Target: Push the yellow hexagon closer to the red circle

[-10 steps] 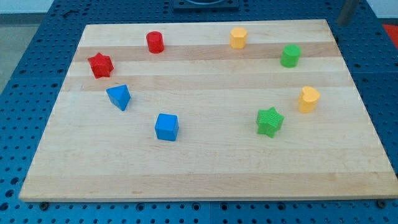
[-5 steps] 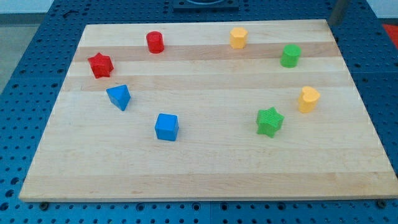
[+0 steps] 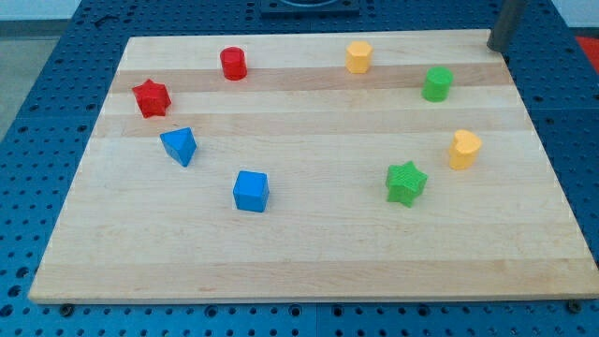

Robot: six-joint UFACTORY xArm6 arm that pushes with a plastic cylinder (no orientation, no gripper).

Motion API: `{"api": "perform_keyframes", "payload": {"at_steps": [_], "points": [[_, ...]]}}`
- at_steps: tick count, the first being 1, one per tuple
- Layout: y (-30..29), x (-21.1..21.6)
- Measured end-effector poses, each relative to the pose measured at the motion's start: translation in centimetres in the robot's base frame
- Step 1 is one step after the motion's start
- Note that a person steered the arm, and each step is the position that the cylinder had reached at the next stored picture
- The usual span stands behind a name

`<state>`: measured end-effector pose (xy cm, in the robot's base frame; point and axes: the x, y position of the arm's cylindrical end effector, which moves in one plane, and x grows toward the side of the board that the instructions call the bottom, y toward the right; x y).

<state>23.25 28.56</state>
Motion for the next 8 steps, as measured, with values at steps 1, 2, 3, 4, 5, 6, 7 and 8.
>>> {"api": "perform_keyframes", "payload": {"at_steps": [1,2,3,4,5,6,7,8], "points": [[-2.3,0.0],[-4.8,0.0],[-7.9,0.0],[-11.5,0.3],[-14.5,0.8],[-17.7,1.5],[-20.6,2.2],[-21.6,3.4]]}}
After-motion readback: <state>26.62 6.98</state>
